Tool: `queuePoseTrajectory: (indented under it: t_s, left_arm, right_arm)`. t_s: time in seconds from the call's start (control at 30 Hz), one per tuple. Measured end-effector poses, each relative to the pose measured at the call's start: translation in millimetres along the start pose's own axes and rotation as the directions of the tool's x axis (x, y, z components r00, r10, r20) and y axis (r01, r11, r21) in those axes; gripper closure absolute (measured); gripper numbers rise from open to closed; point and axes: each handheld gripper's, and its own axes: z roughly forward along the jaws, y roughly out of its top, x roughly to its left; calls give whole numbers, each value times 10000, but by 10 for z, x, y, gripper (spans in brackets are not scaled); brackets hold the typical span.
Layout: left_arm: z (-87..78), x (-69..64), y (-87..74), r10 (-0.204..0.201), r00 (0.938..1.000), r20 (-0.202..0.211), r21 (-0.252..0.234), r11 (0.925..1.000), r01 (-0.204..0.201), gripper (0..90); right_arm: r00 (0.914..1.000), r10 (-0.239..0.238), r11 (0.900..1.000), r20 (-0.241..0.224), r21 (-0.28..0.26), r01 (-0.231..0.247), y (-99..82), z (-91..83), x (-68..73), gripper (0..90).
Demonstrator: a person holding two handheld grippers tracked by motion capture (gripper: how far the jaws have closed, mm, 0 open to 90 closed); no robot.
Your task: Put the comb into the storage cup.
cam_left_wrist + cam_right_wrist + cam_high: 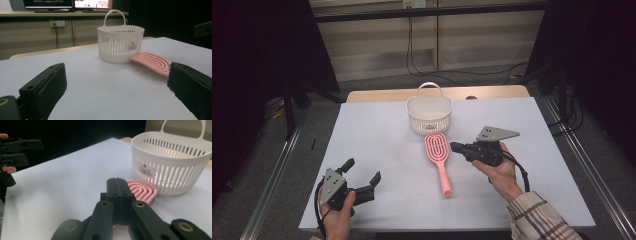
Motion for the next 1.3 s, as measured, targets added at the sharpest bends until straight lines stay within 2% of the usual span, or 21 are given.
queuePoseTrajectory:
  t_s: [0.1,0.13,0.17,0.2,0.23,0.33,0.43,0.6,0.73,0.87,0.9,0.93,1.0,1.23,1.3]
  left_arm:
    - [1,0,0,15,10000,-2,-3,10000,-15,25]
    - [1,0,0,21,10000,-15,-4,10000,-21,25]
    - [2,-2,-1,-4,10000,-13,-12,10000,4,25]
    - [1,-2,-1,3,10000,-24,-6,10000,-3,25]
    - [1,-1,-2,11,10000,-30,-13,10000,-11,25]
    - [3,-3,0,7,10000,-32,-12,10000,-7,25]
    - [-2,-4,2,65,10000,-30,-12,10000,-65,25]
    - [2,2,-1,0,10000,-13,-15,10000,0,25]
    - [1,-1,0,41,10000,-22,14,10000,-41,25]
    - [0,1,1,45,10000,-22,7,10000,-45,25]
    - [2,2,0,7,10000,18,-28,10000,-7,25]
    - [2,3,0,22,10000,20,-8,10000,-22,25]
    - [-2,3,1,34,10000,14,4,10000,-34,25]
    - [-1,1,0,33,10000,20,13,10000,-33,25]
    - [-1,1,-1,29,10000,18,29,10000,-29,25]
  right_arm:
    - [9998,117,9990,-159,439,-110,18,16,19,900]
    - [9998,117,9990,-159,439,-110,18,16,19,900]
    - [9995,159,9970,-270,758,-138,40,26,35,900]
    - [9995,159,9970,-270,758,-138,40,26,35,900]
    - [9990,155,9940,-428,1087,-108,66,44,49,900]
    - [9986,148,9900,-510,1412,-74,96,90,57,900]
    - [9986,228,9888,-477,1482,-155,100,125,64,900]
    - [9966,386,9698,-732,2429,-197,77,234,100,900]
    - [9969,277,9515,-738,3078,-36,112,303,130,900]
    - [9941,491,9468,-968,3214,-154,91,343,152,900]
    - [9938,427,9319,-1026,3627,-26,51,389,177,900]
    - [9934,448,9295,-1058,3688,-26,39,400,179,900]
    - [9919,576,9185,-1131,3953,-82,12,428,187,900]
    - [9905,485,8974,-1286,4409,133,-32,475,239,900]
    - [9900,536,8960,-1304,4439,99,-36,481,248,900]
